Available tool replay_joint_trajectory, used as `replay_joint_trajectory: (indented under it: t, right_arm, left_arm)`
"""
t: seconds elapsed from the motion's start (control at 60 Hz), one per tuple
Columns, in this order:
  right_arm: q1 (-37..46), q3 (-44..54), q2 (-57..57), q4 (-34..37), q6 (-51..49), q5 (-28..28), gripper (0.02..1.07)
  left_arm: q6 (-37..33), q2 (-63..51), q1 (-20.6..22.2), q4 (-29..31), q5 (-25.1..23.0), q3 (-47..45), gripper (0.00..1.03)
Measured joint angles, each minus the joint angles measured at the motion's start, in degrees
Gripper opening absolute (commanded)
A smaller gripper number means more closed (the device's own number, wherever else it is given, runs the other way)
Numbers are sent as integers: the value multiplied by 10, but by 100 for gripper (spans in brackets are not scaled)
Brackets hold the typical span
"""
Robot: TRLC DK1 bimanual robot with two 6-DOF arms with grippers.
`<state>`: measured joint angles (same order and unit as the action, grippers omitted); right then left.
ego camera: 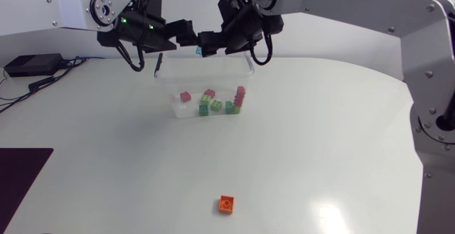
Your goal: Place the duplo bricks in the container
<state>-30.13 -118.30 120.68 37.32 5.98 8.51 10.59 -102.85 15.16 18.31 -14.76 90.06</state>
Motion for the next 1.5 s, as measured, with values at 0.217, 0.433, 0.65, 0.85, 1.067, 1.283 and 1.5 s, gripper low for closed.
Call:
replay_joint_trajectory:
  t: [0.217, 0.433, 0.65, 0.85, 1.067, 1.283, 1.5]
  right_arm:
    - [0, -2, 1, -1, 0, -1, 97]
    - [8, 84, -90, -31, -2, -2, 97]
    - [44, 220, -259, -53, -17, -2, 97]
    - [72, 379, -356, -61, -48, 20, 97]
    - [94, 500, -440, -63, -75, 48, 97]
    - [117, 609, -497, -74, -105, 67, 97]
    - [143, 706, -535, -91, -128, 99, 97]
  left_arm:
    - [0, 12, 0, 2, 0, 0, 95]
    - [-3, 68, -2, 8, -10, -49, 95]
    - [-84, 206, -9, 40, -54, -161, 95]
    - [-207, 256, 52, 74, -64, -290, 95]
    - [-311, 255, 128, 78, -64, -357, 95]
    - [-365, 205, 217, 88, -63, -362, 94]
    - [-394, 116, 304, 103, -20, -362, 91]
